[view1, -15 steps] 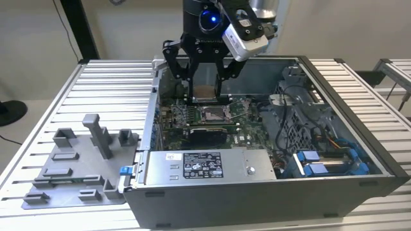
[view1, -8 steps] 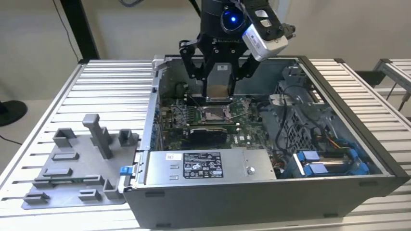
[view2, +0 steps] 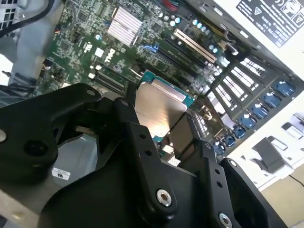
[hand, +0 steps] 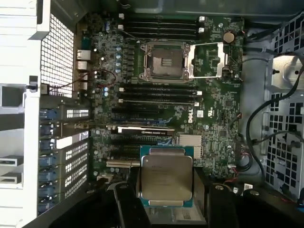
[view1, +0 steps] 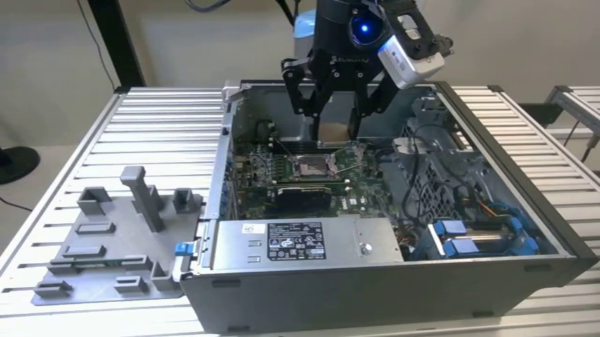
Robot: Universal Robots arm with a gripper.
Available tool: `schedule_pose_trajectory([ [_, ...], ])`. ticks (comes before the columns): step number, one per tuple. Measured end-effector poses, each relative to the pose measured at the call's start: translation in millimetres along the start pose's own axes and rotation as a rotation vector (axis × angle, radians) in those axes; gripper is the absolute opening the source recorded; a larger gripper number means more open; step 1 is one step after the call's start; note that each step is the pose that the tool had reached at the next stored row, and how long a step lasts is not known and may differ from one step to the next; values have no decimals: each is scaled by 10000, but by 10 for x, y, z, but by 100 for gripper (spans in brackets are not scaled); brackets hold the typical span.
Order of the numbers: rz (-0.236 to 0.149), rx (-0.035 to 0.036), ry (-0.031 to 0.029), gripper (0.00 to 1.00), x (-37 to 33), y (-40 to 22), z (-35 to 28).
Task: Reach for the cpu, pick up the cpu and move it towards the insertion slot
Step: 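Pick up the cpu and move it towards the insertion slot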
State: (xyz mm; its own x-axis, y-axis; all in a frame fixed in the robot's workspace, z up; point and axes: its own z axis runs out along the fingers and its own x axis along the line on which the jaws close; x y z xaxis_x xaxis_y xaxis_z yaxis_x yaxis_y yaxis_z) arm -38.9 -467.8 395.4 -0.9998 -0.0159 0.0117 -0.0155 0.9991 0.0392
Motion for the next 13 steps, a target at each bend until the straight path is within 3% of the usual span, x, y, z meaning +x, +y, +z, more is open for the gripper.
schedule_pose_trajectory([
  [9,0,-2,8,0,-268,-4,-3],
  [13,1,-1,11,0,-347,-6,-4],
])
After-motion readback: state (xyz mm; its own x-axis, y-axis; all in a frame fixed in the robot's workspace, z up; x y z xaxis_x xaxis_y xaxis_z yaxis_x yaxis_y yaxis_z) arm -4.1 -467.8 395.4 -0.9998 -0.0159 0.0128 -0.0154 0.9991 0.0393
